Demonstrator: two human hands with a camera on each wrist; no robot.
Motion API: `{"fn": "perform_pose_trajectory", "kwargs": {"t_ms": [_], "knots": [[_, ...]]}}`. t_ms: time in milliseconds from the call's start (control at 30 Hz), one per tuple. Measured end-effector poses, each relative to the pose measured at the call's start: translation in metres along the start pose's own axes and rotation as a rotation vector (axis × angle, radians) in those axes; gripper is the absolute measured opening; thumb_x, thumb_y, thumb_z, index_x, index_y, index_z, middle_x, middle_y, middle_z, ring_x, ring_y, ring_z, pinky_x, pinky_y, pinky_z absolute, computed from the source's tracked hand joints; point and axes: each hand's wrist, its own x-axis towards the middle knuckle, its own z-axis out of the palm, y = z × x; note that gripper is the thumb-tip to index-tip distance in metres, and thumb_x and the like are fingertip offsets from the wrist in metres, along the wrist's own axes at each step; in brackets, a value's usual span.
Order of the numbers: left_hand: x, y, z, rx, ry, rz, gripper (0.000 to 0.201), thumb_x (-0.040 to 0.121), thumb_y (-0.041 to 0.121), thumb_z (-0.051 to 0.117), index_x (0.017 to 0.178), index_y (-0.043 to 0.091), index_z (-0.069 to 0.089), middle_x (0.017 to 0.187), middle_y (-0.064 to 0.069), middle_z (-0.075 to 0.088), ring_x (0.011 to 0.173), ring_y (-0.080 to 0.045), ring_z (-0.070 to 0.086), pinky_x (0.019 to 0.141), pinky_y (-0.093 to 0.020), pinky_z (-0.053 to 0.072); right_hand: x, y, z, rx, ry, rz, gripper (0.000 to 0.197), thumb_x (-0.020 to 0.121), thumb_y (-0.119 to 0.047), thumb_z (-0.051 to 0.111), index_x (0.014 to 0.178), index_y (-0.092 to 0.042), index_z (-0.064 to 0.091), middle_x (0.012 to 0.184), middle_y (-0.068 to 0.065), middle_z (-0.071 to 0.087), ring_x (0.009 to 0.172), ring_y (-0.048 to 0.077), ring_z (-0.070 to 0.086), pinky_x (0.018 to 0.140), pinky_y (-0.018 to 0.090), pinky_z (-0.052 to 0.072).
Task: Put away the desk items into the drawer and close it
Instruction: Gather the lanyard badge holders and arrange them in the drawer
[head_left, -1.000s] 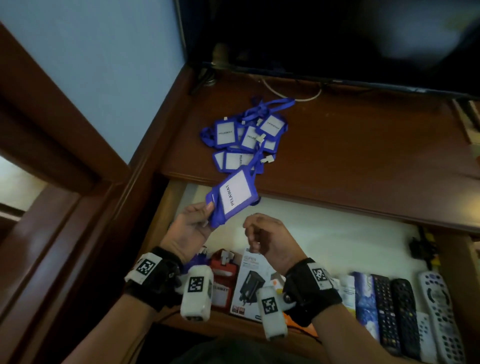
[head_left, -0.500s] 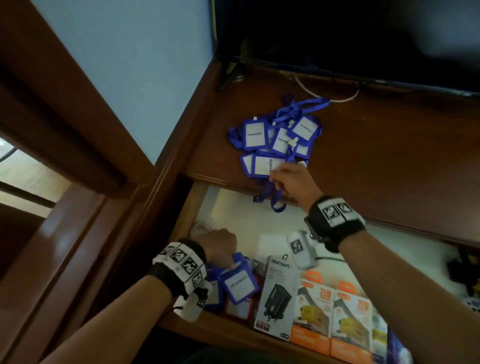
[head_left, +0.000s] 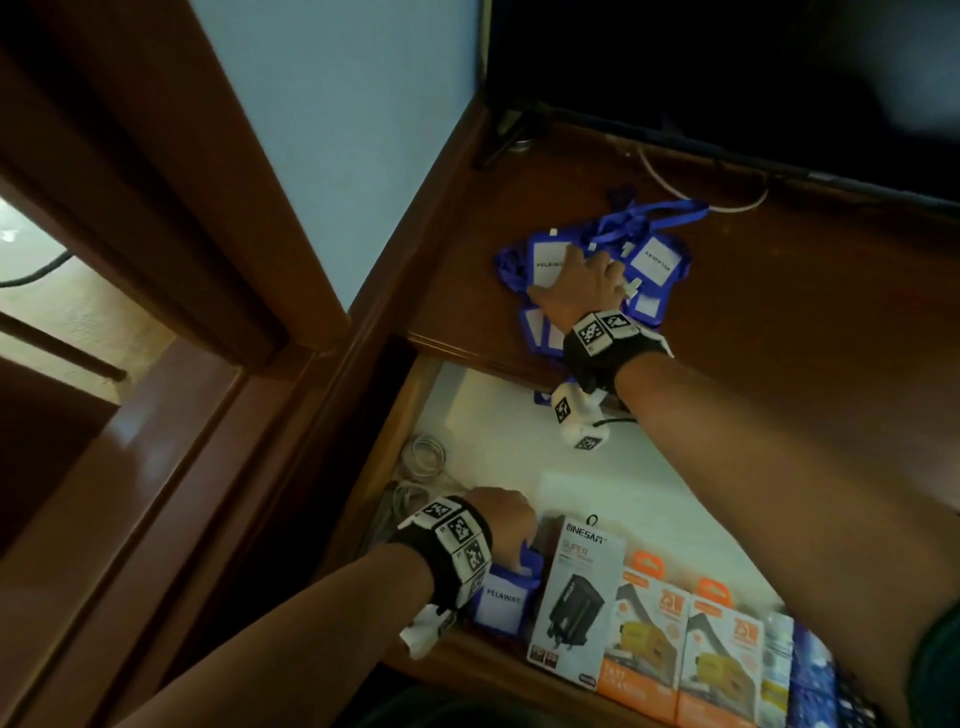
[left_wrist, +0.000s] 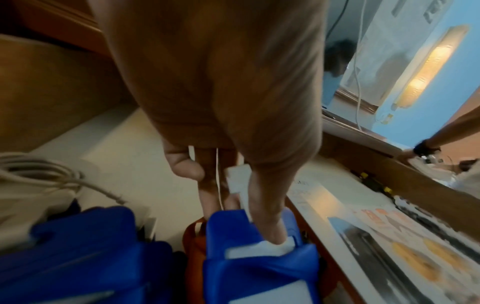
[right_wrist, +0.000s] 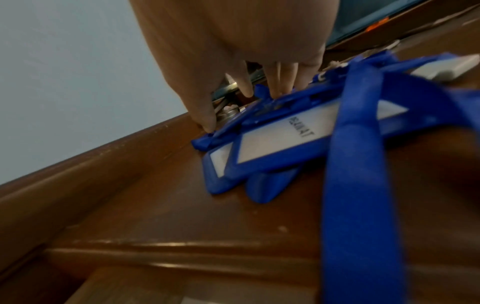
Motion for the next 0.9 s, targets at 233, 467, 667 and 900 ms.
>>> {"fn": "perform_pose_trajectory", "kwargs": {"t_ms": [233, 467, 667, 900], "knots": [[-0.013, -0.028, 0.019, -0.286, 0.258, -0.088, 0.056, 0.081, 0.037, 0.066, 0.132, 0.028, 0.045, 0.131, -0.002, 0.047, 0.119, -0.022, 0.045, 0.099, -0.043, 0.041, 0.008, -0.004, 0.009, -0.007, 0.075, 0.058, 0.079, 0.083, -0.051, 0.064, 0.142, -0.007, 0.034, 0.152, 0.016, 0.025, 0.141, 0.041, 0.016, 0.112, 0.055, 0.02], [-0.043, -0.055, 0.026, -0.353, 0.193, -0.267, 0.039, 0.089, 0.019, 0.056, 0.127, 0.023, 0.052, 0.14, 0.0, 0.043, 0.125, -0.02, 0.045, 0.104, -0.037, 0.038, 0.005, -0.011, 0.013, 0.154, 0.128, 0.128, 0.083, 0.079, -0.015, 0.067, 0.146, -0.006, 0.02, 0.149, 0.015, 0.03, 0.139, 0.038, 0.021, 0.112, 0.051, 0.022], [-0.047, -0.049, 0.029, -0.327, -0.022, -0.177, 0.028, 0.085, 0.011, 0.052, 0.112, 0.011, 0.056, 0.113, -0.014, 0.059, 0.1, -0.033, 0.057, 0.085, -0.044, 0.047, 0.003, -0.003, 0.008, 0.31, 0.221, 0.148, 0.052, 0.083, -0.007, 0.053, 0.135, -0.005, 0.044, 0.135, 0.019, 0.05, 0.127, 0.038, 0.042, 0.103, 0.049, 0.038], [-0.043, -0.053, 0.035, -0.398, -0.105, -0.18, 0.069, 0.088, 0.031, 0.063, 0.146, 0.024, 0.027, 0.14, -0.005, 0.044, 0.12, -0.025, 0.049, 0.1, -0.04, 0.044, -0.021, 0.01, -0.013, 0.81, 0.252, 0.254, 0.041, 0.087, -0.006, 0.046, 0.128, -0.004, 0.052, 0.108, 0.016, 0.064, 0.086, 0.034, 0.067, 0.068, 0.036, 0.052]]}}
